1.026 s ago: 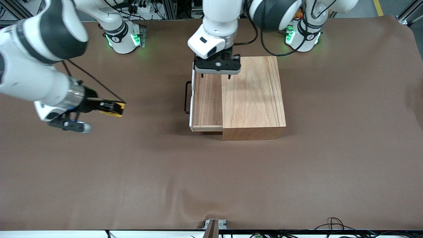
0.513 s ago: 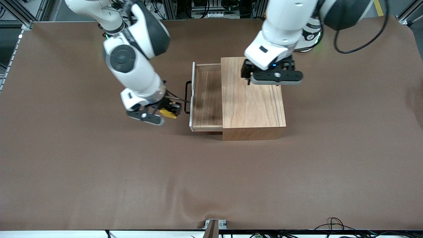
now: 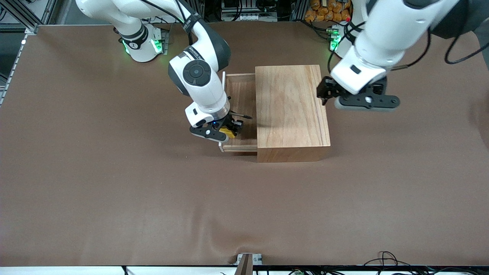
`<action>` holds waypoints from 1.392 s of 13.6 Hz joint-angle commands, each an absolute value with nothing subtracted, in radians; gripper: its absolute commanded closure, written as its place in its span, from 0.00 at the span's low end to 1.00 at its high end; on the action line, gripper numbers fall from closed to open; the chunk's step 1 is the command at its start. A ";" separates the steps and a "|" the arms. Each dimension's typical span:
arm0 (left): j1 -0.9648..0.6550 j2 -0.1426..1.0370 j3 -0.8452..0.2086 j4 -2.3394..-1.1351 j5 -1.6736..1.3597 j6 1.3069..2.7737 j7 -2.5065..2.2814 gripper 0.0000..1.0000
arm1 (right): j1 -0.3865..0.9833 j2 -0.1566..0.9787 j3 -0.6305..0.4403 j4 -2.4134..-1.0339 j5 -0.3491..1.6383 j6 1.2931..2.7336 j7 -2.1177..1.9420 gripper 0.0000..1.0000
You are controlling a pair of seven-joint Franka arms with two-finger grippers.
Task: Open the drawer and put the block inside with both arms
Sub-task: 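Lower the yellow cube into the open drawer and open the right gripper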
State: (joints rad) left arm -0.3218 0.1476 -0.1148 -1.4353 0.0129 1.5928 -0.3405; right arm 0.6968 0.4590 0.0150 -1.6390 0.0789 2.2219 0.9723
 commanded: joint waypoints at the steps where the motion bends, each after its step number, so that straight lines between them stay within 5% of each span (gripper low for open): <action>1: -0.233 0.130 -0.123 -1.450 -0.029 1.562 -0.237 0.00 | 0.764 0.498 0.005 -1.629 0.051 2.269 0.991 0.81; 7: -0.071 0.126 -0.136 -1.447 -0.043 1.496 -0.124 0.00 | 0.811 0.529 0.005 -1.640 0.035 2.286 0.986 0.73; 8: -0.045 0.108 -0.144 -1.448 -0.043 1.485 -0.103 0.00 | 0.816 0.529 0.005 -1.643 0.035 2.281 0.985 0.64; 9: -0.028 0.094 -0.144 -1.450 -0.043 1.468 -0.080 0.00 | 0.819 0.526 0.005 -1.641 0.035 2.267 0.985 0.27; 10: -0.026 0.081 -0.140 -1.448 -0.038 1.445 -0.075 0.00 | 0.819 0.522 0.005 -1.641 0.035 2.261 0.986 0.00; 14: -0.054 -0.015 -0.081 -1.460 -0.031 1.339 -0.074 0.00 | 0.816 0.473 0.003 -1.635 0.035 2.243 0.983 0.00; 19: -0.051 -0.143 -0.069 -1.548 -0.009 1.298 -0.074 0.00 | 0.769 0.344 -0.003 -1.608 0.035 2.027 0.977 0.00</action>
State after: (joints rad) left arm -0.0433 -0.0772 -0.0783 -1.4729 -0.0244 1.2906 -0.0831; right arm 0.7922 0.4155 -0.0031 -1.5943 0.0337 2.0955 0.9736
